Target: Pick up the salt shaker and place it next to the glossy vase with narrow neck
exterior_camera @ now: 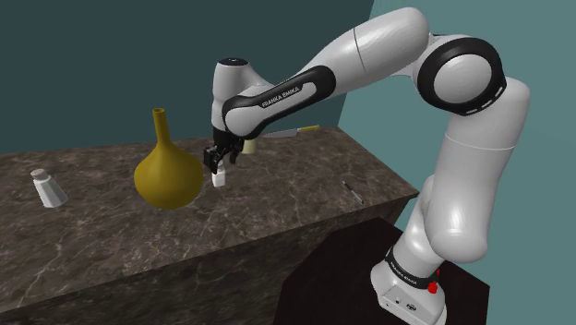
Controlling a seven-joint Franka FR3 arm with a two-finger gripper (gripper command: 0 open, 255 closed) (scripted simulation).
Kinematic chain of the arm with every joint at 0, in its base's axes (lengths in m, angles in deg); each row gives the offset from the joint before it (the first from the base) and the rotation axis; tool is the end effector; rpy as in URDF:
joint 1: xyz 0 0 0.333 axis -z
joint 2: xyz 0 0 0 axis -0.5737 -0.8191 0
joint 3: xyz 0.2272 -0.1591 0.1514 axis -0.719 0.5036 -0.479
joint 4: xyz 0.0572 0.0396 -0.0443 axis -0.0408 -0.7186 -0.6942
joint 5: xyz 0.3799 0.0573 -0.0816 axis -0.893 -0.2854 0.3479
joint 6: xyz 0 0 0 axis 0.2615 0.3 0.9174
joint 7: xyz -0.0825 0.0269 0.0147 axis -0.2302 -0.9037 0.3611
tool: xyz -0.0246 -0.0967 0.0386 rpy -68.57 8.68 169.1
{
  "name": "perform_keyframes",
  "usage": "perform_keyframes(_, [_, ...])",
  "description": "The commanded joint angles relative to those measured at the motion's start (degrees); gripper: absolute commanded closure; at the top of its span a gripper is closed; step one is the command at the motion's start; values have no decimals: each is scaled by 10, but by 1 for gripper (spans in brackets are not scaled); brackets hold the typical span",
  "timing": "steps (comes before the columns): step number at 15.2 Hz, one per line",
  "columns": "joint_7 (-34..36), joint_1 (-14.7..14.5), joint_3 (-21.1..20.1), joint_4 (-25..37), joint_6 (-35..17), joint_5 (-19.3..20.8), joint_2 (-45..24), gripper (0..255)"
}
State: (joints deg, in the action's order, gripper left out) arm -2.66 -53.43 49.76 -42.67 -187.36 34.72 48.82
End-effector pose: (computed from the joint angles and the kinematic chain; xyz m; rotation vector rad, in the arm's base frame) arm 0.5707 0.2158 0.3711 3.1248 0.1817 0.2223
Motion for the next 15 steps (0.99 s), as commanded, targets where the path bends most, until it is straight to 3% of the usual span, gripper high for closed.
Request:
perform_keyframes(1, [0,0,0,0,0,0,0,0])
perform_keyframes(4, [0,0,0,0,0,0,0,0])
perform_keyframes(8, [-3,-1,-2,20,61,-5,42,0])
perform_keyframes(15, [-3,-1,-2,20,61,-5,42,0])
